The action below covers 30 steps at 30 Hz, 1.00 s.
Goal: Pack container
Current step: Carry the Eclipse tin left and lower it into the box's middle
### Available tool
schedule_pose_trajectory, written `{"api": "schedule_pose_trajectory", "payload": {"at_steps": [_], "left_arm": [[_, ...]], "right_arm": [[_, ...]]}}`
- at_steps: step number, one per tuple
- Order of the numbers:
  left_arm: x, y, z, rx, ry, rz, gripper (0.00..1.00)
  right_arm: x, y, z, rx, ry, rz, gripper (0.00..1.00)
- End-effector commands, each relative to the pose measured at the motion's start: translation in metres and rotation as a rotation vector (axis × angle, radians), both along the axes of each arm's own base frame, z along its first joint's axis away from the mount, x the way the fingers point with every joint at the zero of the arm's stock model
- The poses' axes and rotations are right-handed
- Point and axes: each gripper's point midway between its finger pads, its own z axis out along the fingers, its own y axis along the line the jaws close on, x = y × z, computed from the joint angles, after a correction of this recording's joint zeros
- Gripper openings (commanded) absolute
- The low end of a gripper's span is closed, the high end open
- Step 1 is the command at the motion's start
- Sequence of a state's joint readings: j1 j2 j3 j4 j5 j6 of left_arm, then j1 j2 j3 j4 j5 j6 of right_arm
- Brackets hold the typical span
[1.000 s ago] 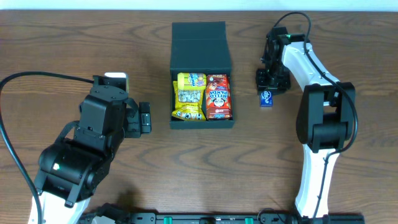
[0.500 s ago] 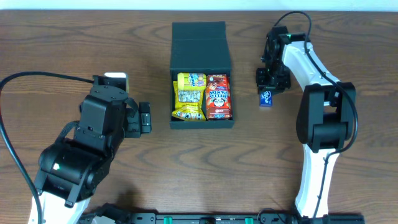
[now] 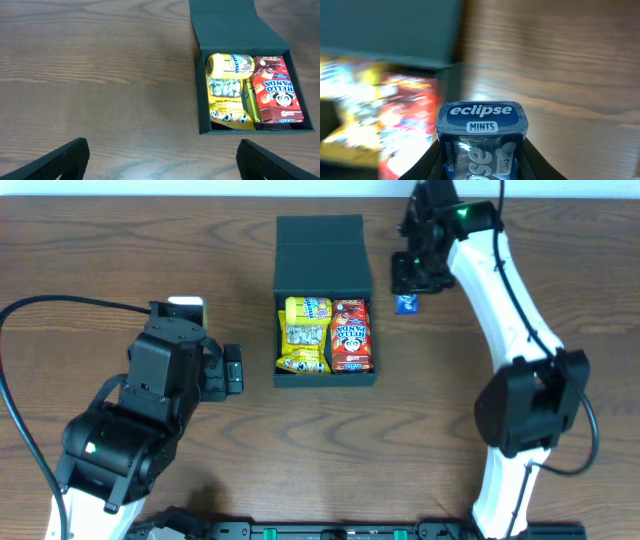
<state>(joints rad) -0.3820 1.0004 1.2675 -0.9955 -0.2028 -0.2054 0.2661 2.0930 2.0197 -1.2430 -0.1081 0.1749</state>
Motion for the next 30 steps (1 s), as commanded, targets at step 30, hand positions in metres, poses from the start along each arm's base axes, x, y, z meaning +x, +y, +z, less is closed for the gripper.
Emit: {"api": "schedule_pose_trajectory", "payload": {"at_steps": [30], "left_arm": [[0.001, 0.003, 0.008, 0.011, -0.019, 0.004, 0.95]], "right_arm": [[-0.083, 0.135, -0.064, -0.093, 0.075, 0.006, 0.2]]}}
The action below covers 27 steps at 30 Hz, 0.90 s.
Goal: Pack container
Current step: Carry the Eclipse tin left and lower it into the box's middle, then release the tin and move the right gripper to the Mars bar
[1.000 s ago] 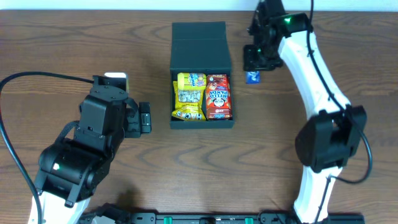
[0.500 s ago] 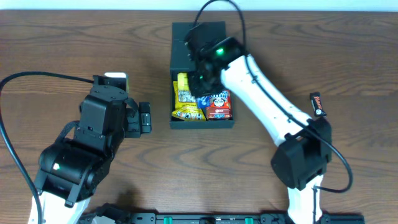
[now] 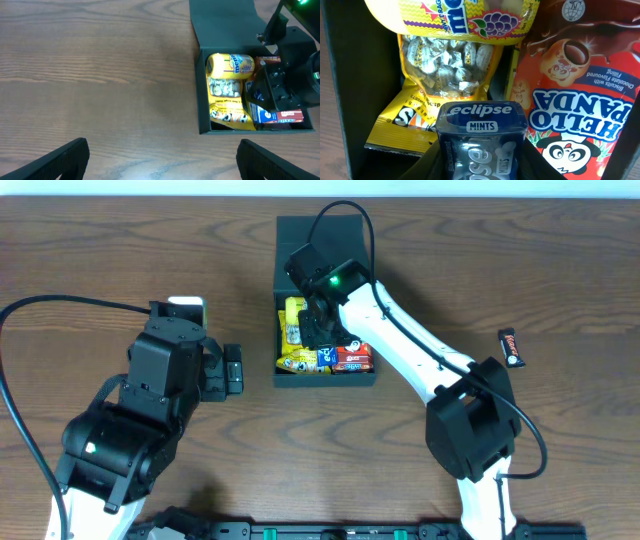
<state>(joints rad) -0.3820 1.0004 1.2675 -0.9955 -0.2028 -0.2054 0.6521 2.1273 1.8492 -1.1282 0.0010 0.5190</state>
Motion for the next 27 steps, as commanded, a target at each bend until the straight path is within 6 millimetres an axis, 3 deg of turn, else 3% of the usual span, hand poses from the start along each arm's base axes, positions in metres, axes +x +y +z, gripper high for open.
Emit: {"api": "schedule_pose_trajectory", "payload": {"at_steps": [1, 2, 5, 16, 22, 24, 27], "left_arm": [[0.001, 0.003, 0.008, 0.011, -0.019, 0.004, 0.95], [0.001, 0.003, 0.008, 0.011, -0.02, 0.005, 0.95], [0.001, 0.003, 0.008, 0.011, -0.019, 0.004, 0.95], [0.001, 0.003, 0.008, 0.011, -0.019, 0.004, 0.95], [0.001, 0.003, 0.008, 0.011, -0.019, 0.004, 0.95], [0.001, 0.003, 0.008, 0.011, -0.02, 0.005, 0.95], [0.001, 0.003, 0.008, 0.011, -0.019, 0.004, 0.95]], "right_arm": [[0.0, 0.001, -0.003, -0.013, -0.009, -0.02, 0.32], [0.0, 0.001, -0.002, -0.012, -0.012, -0.02, 0.42], [0.001, 0.001, -0.002, -0.01, -0.014, -0.02, 0.57], [0.003, 0.0, 0.003, -0.006, -0.022, -0.019, 0.6], [0.023, -0.016, 0.052, 0.031, -0.127, 0.011, 0.66], [0.033, -0.032, 0.075, 0.032, -0.187, 0.006, 0.67], [0.049, -0.071, 0.105, 0.0, -0.271, -0.019, 0.69]]}}
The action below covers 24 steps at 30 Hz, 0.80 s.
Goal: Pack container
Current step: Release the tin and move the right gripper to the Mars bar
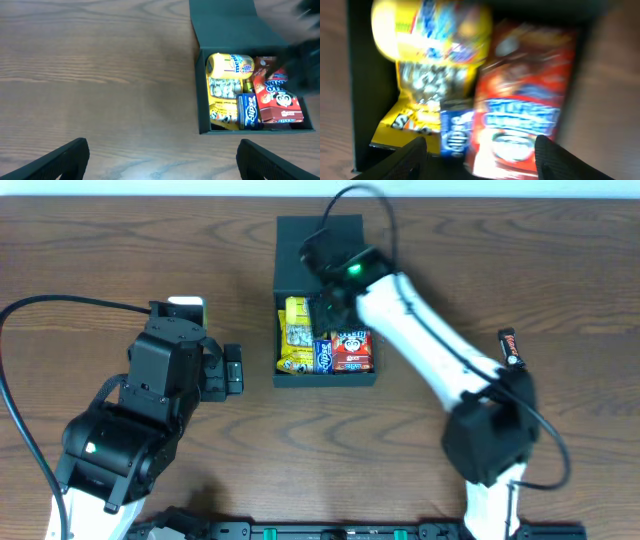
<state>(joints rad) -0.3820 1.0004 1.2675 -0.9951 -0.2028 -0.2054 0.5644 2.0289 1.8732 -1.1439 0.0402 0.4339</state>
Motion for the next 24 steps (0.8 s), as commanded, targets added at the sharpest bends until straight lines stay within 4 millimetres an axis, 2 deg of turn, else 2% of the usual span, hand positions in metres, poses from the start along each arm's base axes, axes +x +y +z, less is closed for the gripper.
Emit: {"api": "schedule_pose_trajectory", "payload": {"at_steps": [1, 3, 5, 7, 9, 15, 19, 21, 24], "left_arm": [[0.001, 0.003, 0.008, 0.011, -0.019, 0.004, 0.95], [0.001, 0.003, 0.008, 0.011, -0.019, 0.004, 0.95], [0.001, 0.003, 0.008, 0.012, -0.019, 0.005, 0.95], [0.001, 0.003, 0.008, 0.011, -0.019, 0.004, 0.95], [0.001, 0.003, 0.008, 0.011, -0.019, 0.004, 0.95], [0.001, 0.003, 0.008, 0.012, -0.019, 0.005, 0.95], [0.001, 0.003, 0.008, 0.011, -0.019, 0.004, 0.95], [0.001, 0.003, 0.008, 0.011, -0.019, 0.004, 0.95], [0.001, 0.003, 0.008, 0.011, -0.019, 0.004, 0.95]], "right_arm": [[0.025, -0.047, 0.062, -0.026, -0.168, -0.022, 0.69], [0.031, -0.077, 0.073, -0.052, -0.189, -0.048, 0.7], [0.037, -0.116, 0.077, -0.081, -0.183, -0.083, 0.7], [0.04, -0.145, 0.075, -0.107, -0.163, -0.105, 0.71], [0.038, -0.183, 0.071, -0.151, -0.125, -0.106, 0.72], [0.034, -0.263, 0.067, -0.193, -0.08, -0.194, 0.74], [0.03, -0.304, 0.054, -0.217, -0.054, -0.208, 0.74], [0.025, -0.319, 0.038, -0.225, -0.028, -0.213, 0.74], [0.018, -0.33, 0.01, -0.225, 0.007, -0.226, 0.76]]}}
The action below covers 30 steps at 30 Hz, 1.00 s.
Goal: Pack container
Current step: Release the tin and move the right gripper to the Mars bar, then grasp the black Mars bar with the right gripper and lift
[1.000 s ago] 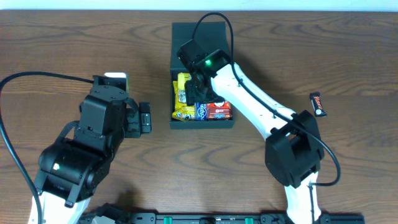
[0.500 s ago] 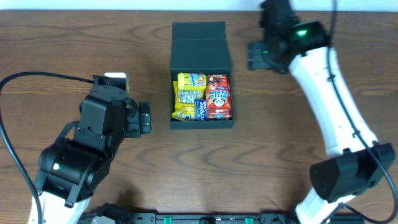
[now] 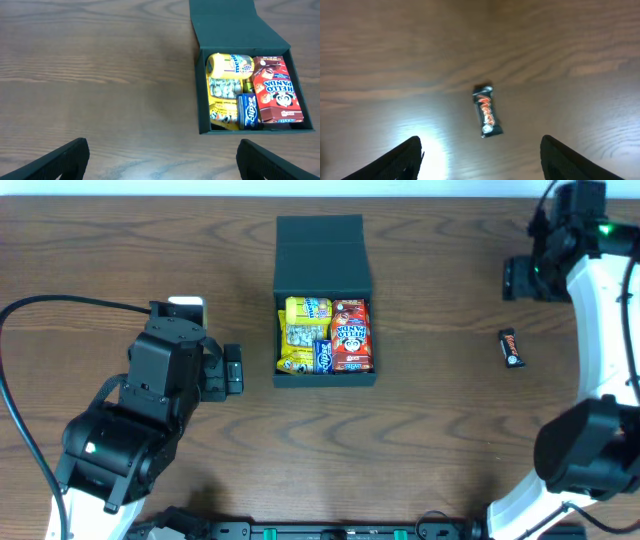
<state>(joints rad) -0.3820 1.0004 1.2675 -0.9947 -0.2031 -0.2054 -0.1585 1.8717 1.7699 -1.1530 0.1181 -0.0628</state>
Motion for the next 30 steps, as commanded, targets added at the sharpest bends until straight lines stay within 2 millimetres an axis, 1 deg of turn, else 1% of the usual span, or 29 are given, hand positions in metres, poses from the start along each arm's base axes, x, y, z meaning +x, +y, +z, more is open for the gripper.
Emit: {"api": "schedule_pose_trajectory", "payload": {"at_steps": [1, 4, 7, 10, 15, 20, 27, 30], "left_arm": [[0.001, 0.003, 0.007, 0.011, -0.019, 0.004, 0.95], [0.001, 0.003, 0.007, 0.011, -0.019, 0.004, 0.95], [0.001, 0.003, 0.007, 0.011, -0.019, 0.004, 0.95], [0.001, 0.003, 0.007, 0.011, -0.019, 0.004, 0.95], [0.001, 0.003, 0.007, 0.011, -0.019, 0.004, 0.95], [0.001, 0.003, 0.007, 0.011, -0.019, 0.004, 0.95], [0.001, 0.003, 0.007, 0.011, -0.019, 0.004, 0.95], [0.001, 0.003, 0.007, 0.011, -0.019, 0.004, 0.95]], "right_arm": [[-0.013, -0.007, -0.033, 0.0, 0.073, 0.045, 0.76], [-0.021, -0.01, -0.065, 0.017, 0.098, 0.057, 0.75], [-0.028, -0.013, -0.087, 0.016, 0.113, 0.085, 0.73], [-0.032, -0.01, -0.103, 0.051, 0.112, 0.14, 0.73], [-0.039, -0.02, -0.127, 0.058, 0.099, 0.114, 0.73], [-0.045, -0.022, -0.142, 0.108, 0.074, 0.098, 0.67], [-0.049, -0.023, -0.162, 0.107, 0.063, 0.093, 0.58], [-0.049, -0.023, -0.167, 0.108, 0.068, 0.093, 0.55]]}}
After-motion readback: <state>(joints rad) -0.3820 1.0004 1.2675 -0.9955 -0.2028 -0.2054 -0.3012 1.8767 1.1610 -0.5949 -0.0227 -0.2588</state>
